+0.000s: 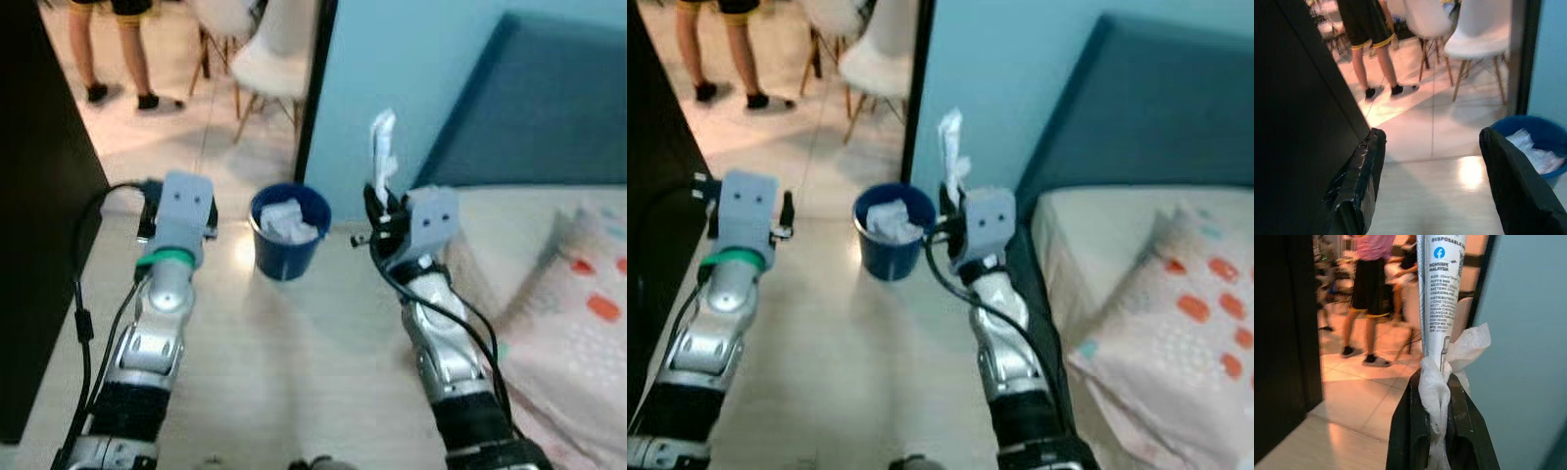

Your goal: Clean up the room

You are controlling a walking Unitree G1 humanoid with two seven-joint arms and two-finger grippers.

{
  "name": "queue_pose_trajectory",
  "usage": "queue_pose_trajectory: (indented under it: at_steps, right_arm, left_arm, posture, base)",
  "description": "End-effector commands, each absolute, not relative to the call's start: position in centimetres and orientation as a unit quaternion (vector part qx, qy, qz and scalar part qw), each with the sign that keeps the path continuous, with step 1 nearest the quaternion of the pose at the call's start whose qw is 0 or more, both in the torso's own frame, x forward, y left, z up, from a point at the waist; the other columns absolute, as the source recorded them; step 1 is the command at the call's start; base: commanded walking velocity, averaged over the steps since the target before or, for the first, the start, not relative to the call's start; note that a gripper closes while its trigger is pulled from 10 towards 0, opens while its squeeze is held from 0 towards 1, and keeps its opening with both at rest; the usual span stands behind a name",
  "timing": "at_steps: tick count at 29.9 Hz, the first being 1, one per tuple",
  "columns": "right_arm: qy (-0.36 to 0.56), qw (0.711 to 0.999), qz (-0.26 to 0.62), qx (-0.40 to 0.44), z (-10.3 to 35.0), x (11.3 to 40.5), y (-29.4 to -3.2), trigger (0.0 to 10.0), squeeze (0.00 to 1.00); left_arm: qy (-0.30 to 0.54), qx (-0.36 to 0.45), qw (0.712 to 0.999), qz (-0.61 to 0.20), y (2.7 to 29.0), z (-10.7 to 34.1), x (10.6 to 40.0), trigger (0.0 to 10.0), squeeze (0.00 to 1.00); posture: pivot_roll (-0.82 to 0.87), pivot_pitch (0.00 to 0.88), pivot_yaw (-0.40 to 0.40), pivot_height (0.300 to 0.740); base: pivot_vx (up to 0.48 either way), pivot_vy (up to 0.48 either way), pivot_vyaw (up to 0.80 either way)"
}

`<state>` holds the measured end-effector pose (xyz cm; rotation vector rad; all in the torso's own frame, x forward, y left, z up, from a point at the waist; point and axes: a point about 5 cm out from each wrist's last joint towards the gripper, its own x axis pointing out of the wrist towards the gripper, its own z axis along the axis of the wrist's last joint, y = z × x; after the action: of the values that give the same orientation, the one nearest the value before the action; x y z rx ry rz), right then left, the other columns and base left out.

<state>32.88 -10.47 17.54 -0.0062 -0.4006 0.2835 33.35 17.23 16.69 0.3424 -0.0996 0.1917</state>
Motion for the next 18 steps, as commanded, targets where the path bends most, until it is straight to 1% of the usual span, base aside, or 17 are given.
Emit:
queue_pose_trajectory:
  at_steps: [1, 6, 8, 14, 17, 18]
  right_arm:
    - [-0.185, 0.976, 0.114, -0.005, 17.1, 33.1, -11.5, 10.0, 0.00]
    - [-0.171, 0.983, 0.072, -0.002, 16.9, 33.5, -12.6, 10.0, 0.00]
    - [-0.166, 0.984, 0.059, -0.004, 16.8, 33.6, -12.9, 10.0, 0.00]
    - [-0.163, 0.985, 0.055, -0.004, 16.6, 33.6, -13.2, 10.0, 0.00]
    - [-0.160, 0.985, 0.058, -0.004, 16.4, 33.6, -13.0, 10.0, 0.00]
    - [-0.156, 0.986, 0.060, -0.002, 16.2, 33.6, -12.9, 10.0, 0.00]
  left_arm:
    - [-0.043, 0.174, 0.979, 0.094, 17.1, 16.4, 33.3, 10.0, 0.00]
    - [-0.044, 0.175, 0.979, 0.094, 17.2, 16.4, 33.3, 10.0, 0.00]
    - [-0.044, 0.175, 0.979, 0.094, 17.2, 16.4, 33.3, 10.0, 0.00]
    - [-0.044, 0.175, 0.979, 0.095, 17.3, 16.5, 33.4, 10.0, 0.00]
    - [-0.045, 0.178, 0.979, 0.093, 17.3, 16.5, 33.3, 10.0, 0.00]
    - [-0.053, 0.195, 0.976, 0.088, 17.3, 16.6, 33.3, 10.0, 0.00]
  posture:
    - [0.02, 0.038, -0.037, 0.730]
    - [0.01, 0.043, -0.036, 0.730]
    - [0.01, 0.043, -0.036, 0.730]
    - [0.01, 0.045, -0.037, 0.730]
    - [0.01, 0.047, -0.030, 0.730]
    - [0.02, 0.046, -0.017, 0.730]
  base:
    - [0.480, 0.000, 0.00]
    - [0.480, 0.000, 0.00]
    - [0.480, 0.000, -0.67]
    - [0.480, 0.000, -0.78]
    - [0.480, 0.000, 0.00]
    - [0.480, 0.000, 0.00]
